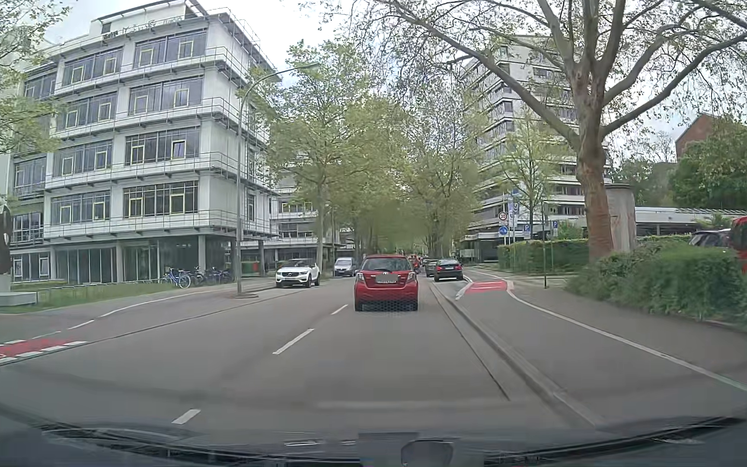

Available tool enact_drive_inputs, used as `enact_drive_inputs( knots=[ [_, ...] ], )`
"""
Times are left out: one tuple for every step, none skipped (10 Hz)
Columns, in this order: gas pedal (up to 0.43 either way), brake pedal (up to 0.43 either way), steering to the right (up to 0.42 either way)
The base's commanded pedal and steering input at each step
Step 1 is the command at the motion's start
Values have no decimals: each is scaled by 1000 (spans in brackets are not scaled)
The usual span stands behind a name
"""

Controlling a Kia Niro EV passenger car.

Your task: Follow the waypoints while adhering to traffic rules and regulations

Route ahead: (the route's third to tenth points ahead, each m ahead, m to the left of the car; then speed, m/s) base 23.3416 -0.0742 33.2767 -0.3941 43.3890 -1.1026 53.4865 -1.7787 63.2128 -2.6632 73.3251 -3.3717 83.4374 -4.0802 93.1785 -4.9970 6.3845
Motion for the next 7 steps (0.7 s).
enact_drive_inputs(
  knots=[
    [98, 0, 13],
    [98, 0, 13],
    [98, 0, 13],
    [98, 0, 13],
    [98, 0, 8],
    [98, 0, 4],
    [98, 0, 0]
  ],
)
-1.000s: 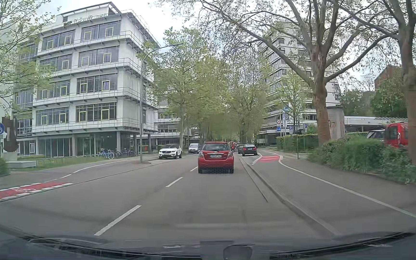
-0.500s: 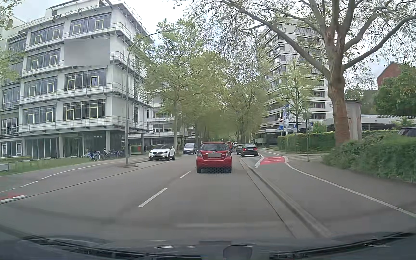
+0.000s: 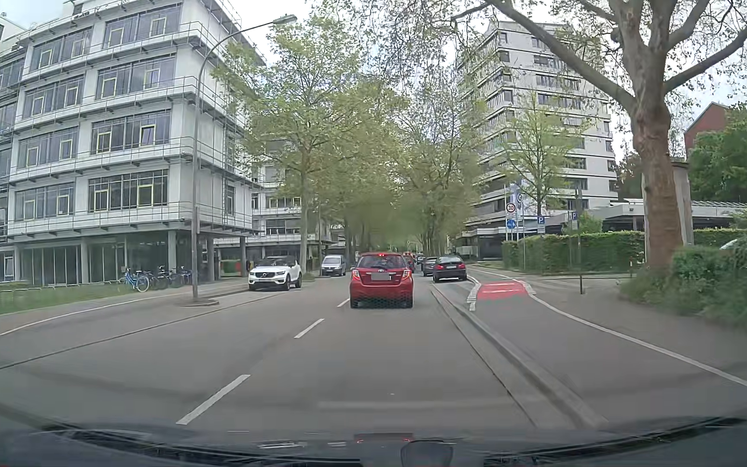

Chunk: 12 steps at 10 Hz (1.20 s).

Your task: Follow the waypoints while adhering to traffic rules and regulations

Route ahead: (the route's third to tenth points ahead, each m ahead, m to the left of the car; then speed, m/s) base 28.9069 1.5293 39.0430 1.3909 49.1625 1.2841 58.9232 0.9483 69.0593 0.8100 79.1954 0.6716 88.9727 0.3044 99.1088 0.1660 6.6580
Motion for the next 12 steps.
enact_drive_inputs(
  knots=[
    [98, 0, -1],
    [98, 0, -1],
    [98, 0, -1],
    [98, 0, -1],
    [98, 0, -1],
    [98, 0, -2],
    [98, 0, -2],
    [98, 0, 1],
    [98, 0, 1],
    [98, 0, 1],
    [98, 0, 1],
    [98, 0, 1]
  ],
)
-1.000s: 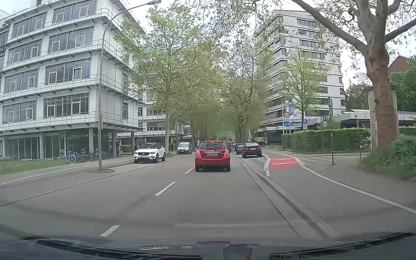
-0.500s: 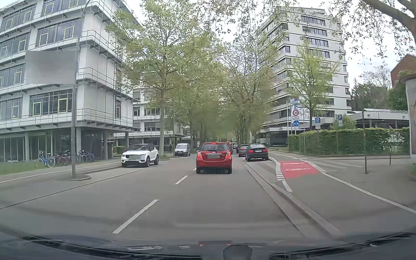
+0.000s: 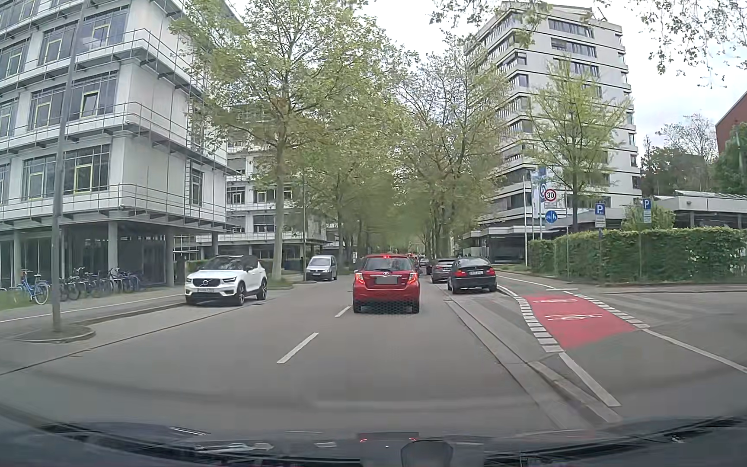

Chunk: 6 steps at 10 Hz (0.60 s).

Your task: Follow the waypoints while adhering to traffic rules and regulations

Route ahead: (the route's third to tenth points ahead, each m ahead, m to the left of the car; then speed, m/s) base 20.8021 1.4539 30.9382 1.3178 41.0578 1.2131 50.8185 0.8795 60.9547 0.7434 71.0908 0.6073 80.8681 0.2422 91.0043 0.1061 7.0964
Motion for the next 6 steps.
enact_drive_inputs(
  knots=[
    [0, 0, 2],
    [0, 0, 4],
    [0, 0, 5],
    [0, 0, 6],
    [0, 0, 8],
    [0, 37, 10]
  ],
)
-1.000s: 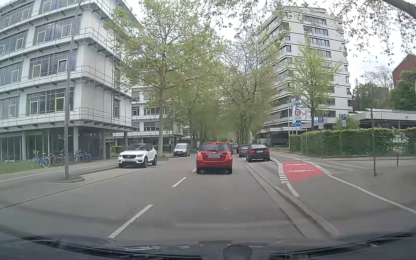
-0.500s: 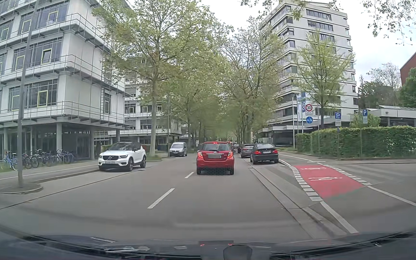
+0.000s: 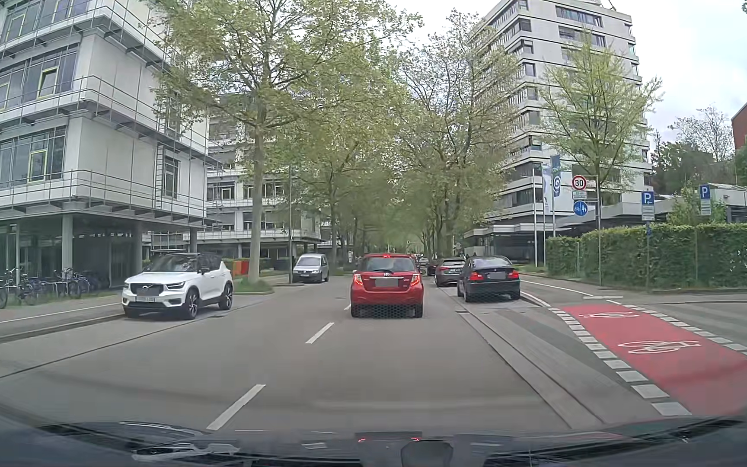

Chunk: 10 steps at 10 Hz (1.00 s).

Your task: Follow the waypoints while adhering to traffic rules and regulations

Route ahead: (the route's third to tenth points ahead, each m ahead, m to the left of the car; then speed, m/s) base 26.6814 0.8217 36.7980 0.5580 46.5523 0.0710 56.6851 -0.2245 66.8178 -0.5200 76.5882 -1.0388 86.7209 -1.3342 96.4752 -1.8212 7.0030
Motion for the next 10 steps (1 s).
enact_drive_inputs(
  knots=[
    [0, 104, 11],
    [0, 152, 11],
    [0, 177, 11],
    [0, 189, 11],
    [0, 201, 11],
    [0, 207, 11],
    [0, 213, 11],
    [0, 213, 11],
    [0, 220, 11],
    [0, 220, 11]
  ],
)
